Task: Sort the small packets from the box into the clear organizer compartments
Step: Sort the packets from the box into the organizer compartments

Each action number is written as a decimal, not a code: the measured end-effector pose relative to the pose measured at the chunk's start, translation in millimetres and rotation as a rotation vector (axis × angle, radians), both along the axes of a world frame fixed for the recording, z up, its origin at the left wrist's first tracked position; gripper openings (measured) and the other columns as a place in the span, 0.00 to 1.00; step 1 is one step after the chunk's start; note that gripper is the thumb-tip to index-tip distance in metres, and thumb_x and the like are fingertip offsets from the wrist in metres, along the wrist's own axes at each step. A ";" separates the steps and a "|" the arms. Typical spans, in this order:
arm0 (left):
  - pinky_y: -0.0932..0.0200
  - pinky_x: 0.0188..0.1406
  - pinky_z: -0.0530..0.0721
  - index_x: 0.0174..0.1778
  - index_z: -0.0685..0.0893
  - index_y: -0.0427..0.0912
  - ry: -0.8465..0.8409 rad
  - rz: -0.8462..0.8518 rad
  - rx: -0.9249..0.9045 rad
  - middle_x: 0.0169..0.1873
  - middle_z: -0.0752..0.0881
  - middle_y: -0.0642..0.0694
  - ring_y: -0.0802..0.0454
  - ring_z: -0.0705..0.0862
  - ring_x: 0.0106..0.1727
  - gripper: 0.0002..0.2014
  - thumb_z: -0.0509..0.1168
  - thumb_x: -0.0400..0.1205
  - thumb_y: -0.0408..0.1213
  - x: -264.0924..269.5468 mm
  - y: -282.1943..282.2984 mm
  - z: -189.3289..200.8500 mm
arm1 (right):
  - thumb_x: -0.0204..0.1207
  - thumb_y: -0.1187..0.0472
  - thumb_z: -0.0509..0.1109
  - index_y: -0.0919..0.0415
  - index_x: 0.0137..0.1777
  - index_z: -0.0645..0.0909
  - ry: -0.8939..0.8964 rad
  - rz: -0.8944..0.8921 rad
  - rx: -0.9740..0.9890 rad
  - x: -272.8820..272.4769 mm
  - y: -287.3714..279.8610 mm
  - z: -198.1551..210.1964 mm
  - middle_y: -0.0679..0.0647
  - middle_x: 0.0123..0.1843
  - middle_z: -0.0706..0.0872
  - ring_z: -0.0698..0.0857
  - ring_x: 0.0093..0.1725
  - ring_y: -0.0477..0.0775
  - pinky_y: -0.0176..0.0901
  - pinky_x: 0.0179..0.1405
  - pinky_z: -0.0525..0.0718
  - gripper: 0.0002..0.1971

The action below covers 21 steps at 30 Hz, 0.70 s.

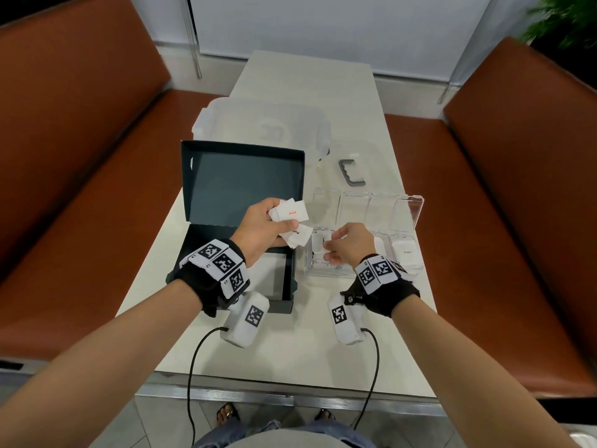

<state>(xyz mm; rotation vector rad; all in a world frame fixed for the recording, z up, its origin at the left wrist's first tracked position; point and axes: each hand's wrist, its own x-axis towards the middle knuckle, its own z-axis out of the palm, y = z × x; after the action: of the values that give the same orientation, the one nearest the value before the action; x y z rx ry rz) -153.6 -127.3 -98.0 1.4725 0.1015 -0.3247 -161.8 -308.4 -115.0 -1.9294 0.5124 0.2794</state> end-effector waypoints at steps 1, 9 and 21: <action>0.53 0.43 0.91 0.54 0.80 0.44 0.000 0.001 0.000 0.54 0.86 0.40 0.46 0.89 0.50 0.15 0.69 0.79 0.21 -0.8 -0.2 0.5 | 0.73 0.74 0.73 0.65 0.45 0.73 -0.005 0.004 -0.038 0.7 1.4 -0.9 0.71 0.46 0.87 0.88 0.34 0.64 0.62 0.46 0.89 0.10; 0.48 0.47 0.90 0.65 0.77 0.34 0.067 -0.001 -0.053 0.60 0.84 0.34 0.41 0.87 0.54 0.17 0.68 0.80 0.22 -5.9 -6.2 7.4 | 0.71 0.60 0.77 0.66 0.54 0.73 -0.046 0.188 -0.516 4.1 9.1 -6.2 0.63 0.53 0.82 0.85 0.52 0.65 0.54 0.48 0.85 0.19; 0.50 0.40 0.91 0.56 0.80 0.41 0.027 -0.006 -0.041 0.52 0.87 0.40 0.48 0.90 0.44 0.12 0.70 0.80 0.24 -0.9 -19.3 7.4 | 0.68 0.60 0.80 0.57 0.58 0.79 -0.238 0.220 -0.132 -9.1 5.4 45.8 0.57 0.41 0.90 0.84 0.34 0.47 0.43 0.40 0.84 0.20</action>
<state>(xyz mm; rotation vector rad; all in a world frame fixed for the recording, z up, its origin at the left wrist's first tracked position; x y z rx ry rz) -154.5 -146.6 -90.5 1.4284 0.1116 -0.3493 -171.0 -303.0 -69.2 -2.1166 0.1647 0.1553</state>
